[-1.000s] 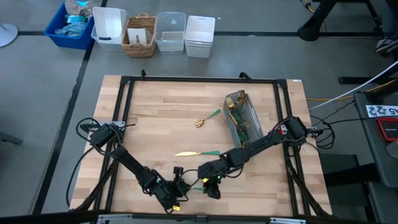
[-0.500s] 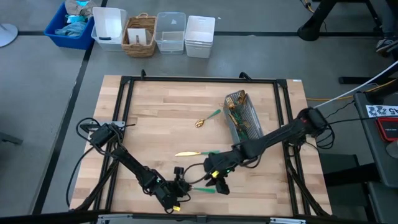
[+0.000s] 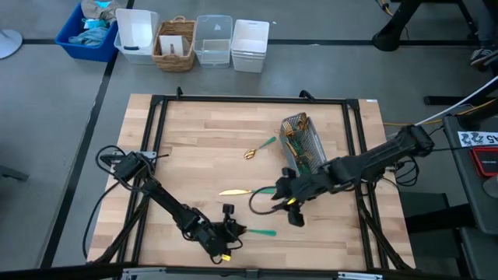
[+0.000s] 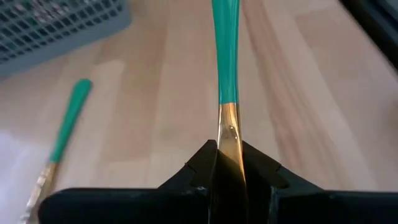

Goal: Sort silverware
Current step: Put the bottom left knife into the bottom section of the basket

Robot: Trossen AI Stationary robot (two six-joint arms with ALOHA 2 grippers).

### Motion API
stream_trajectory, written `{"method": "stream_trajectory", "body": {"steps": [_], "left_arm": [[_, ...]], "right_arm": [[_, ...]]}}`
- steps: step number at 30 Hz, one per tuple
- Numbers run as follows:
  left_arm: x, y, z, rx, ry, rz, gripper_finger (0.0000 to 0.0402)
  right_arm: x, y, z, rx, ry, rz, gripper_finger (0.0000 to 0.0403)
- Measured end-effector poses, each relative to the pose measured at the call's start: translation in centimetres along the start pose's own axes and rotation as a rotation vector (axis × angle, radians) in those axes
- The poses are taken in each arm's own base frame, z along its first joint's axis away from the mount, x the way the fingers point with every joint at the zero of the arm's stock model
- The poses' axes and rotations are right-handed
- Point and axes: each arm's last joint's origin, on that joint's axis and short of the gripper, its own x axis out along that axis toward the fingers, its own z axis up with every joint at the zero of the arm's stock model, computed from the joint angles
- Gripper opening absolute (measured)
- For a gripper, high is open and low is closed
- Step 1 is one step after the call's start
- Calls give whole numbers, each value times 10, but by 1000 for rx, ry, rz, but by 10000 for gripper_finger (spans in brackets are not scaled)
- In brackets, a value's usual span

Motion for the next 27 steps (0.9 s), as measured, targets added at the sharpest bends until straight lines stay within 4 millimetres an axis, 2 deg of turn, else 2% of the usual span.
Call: {"method": "stream_trajectory", "body": {"steps": [8, 11, 16, 21, 27], "left_arm": [[13, 17, 15, 89, -29, 72, 38], [18, 25, 27, 153, -46, 122, 40], [25, 39, 54, 356, -56, 261, 46], [28, 54, 80, 557, -12, 483, 39], [29, 75, 104, 775, 148, 733, 45]], "right_arm": [[-55, 8, 0, -40, -137, -66, 131], [-72, 11, -2, -50, -181, -97, 131], [-95, 17, -9, -67, -235, -132, 131], [-103, 24, -17, -98, -231, -148, 131], [-104, 34, -24, -131, -212, -117, 131]]}}
